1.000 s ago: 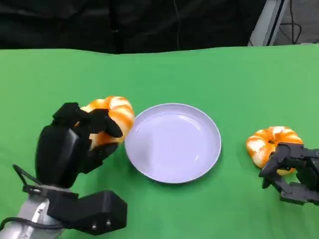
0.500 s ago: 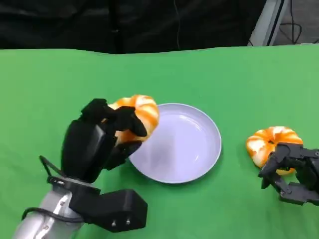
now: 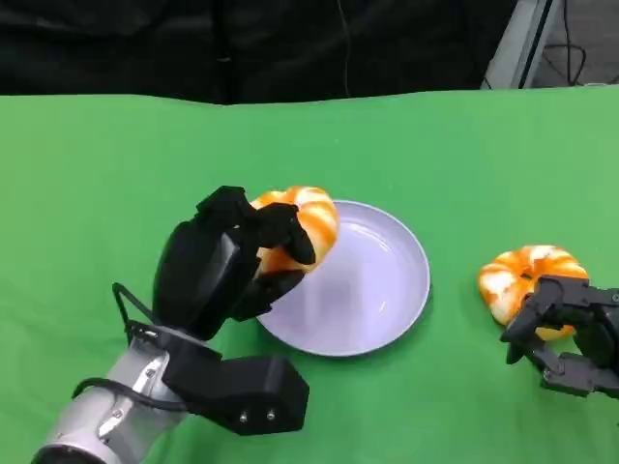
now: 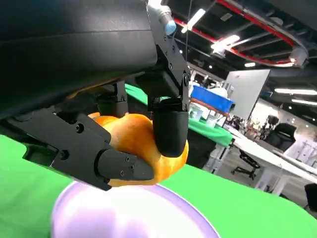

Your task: Grasp the bread from the table and place it into the plate.

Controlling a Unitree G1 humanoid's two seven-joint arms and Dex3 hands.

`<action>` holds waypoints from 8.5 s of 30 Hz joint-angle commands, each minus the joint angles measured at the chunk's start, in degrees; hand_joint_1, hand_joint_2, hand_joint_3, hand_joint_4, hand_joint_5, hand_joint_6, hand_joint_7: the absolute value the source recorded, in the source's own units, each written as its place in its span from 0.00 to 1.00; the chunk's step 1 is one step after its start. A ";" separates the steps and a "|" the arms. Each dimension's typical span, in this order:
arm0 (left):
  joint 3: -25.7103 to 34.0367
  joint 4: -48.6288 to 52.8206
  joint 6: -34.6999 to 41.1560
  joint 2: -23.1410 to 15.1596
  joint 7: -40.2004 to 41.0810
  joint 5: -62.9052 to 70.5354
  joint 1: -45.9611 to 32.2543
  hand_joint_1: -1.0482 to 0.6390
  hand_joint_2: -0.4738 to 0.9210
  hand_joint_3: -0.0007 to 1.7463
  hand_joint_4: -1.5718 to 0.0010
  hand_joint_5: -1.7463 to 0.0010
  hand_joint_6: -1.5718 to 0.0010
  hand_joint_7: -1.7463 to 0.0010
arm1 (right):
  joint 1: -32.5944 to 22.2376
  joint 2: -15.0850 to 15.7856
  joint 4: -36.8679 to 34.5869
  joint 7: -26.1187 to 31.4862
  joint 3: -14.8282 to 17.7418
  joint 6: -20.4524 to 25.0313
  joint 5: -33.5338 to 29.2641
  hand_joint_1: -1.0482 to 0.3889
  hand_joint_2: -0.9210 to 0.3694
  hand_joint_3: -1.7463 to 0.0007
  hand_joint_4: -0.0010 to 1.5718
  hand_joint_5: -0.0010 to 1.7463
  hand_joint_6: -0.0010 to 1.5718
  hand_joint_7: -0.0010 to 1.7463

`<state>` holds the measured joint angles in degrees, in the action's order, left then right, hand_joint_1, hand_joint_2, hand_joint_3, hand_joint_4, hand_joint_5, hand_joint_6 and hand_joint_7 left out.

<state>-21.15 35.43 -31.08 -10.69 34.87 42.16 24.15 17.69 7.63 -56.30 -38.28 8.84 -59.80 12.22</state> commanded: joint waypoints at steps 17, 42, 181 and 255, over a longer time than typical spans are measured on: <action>-2.79 8.96 -2.13 2.79 0.05 -0.45 5.87 0.58 0.89 0.30 0.60 0.02 0.53 0.23 | -0.78 0.58 1.36 1.68 -0.49 -0.22 -0.06 0.80 0.17 0.53 0.55 0.80 0.58 0.59; -5.34 16.93 -4.37 5.93 0.28 -0.65 9.71 0.58 0.97 0.23 0.58 0.07 0.52 0.27 | -0.91 0.43 1.53 1.84 -0.82 -0.18 0.27 0.80 0.19 0.50 0.56 0.80 0.59 0.57; 18.87 -6.05 -19.65 0.99 -15.30 -25.95 -17.55 0.23 1.00 0.15 0.50 0.99 0.62 0.99 | -1.00 1.16 1.08 0.04 -0.57 -0.35 0.84 0.81 0.18 0.50 0.55 0.82 0.57 0.62; 34.72 -6.49 -9.70 11.53 -49.09 -61.64 -22.89 0.58 1.00 0.29 0.53 0.17 0.47 0.45 | -0.63 -0.16 1.07 2.30 -1.41 -0.73 -0.81 0.80 0.17 0.57 0.58 0.75 0.62 0.53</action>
<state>12.70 28.10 -40.29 1.95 -12.92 -18.77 0.93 16.90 7.15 -55.51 -36.70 7.43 -60.21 11.55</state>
